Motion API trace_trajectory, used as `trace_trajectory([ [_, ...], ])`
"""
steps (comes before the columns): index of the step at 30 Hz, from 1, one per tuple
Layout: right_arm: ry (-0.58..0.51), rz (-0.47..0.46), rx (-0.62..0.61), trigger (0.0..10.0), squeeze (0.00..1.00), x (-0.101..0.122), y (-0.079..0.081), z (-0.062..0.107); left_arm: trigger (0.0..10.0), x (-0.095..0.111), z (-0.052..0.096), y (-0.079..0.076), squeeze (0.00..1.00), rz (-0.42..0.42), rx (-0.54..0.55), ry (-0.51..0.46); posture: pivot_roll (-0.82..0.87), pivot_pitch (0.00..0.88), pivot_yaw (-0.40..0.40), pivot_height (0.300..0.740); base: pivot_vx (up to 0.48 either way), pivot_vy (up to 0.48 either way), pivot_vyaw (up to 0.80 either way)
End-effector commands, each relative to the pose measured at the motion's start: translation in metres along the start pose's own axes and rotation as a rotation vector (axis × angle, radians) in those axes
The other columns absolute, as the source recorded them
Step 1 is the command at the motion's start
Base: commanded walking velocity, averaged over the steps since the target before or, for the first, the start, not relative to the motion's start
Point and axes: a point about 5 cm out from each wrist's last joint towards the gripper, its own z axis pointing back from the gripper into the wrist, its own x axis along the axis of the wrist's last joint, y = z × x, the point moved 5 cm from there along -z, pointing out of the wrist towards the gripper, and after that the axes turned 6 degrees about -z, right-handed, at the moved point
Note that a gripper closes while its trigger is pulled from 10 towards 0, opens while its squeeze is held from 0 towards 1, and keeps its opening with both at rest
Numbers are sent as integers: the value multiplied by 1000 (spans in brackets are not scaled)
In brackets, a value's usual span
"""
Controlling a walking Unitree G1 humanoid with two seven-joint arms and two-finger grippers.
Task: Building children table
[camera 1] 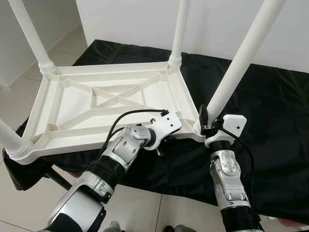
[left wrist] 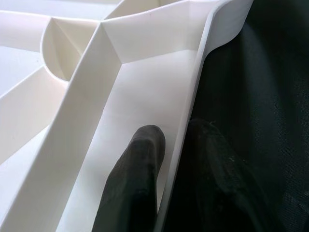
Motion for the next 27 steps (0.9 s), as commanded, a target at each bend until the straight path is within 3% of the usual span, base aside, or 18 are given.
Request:
trace_trajectory([
  [1, 139, 73, -165, 10000, 0, -30, -37, 16, 10000, 23, 7, 6, 0, -69, 3, -61, -82, 40, 14, 740, 0, 0, 0],
  [12, 133, 67, -239, 10000, 0, -28, -37, 21, 10000, 22, 7, 6, 0, -70, 3, -60, -84, 36, 15, 740, 0, 0, 0],
  [15, 129, 81, -307, 10000, 0, -26, -42, 24, 10000, 23, 7, 5, 0, -71, 2, -61, -82, 34, 15, 740, 0, 0, 0],
  [27, 114, 101, -304, 10000, 0, -23, -34, 25, 10000, 22, 7, 8, 0, -70, 10, -59, -78, 27, 12, 740, 0, 0, 0],
])
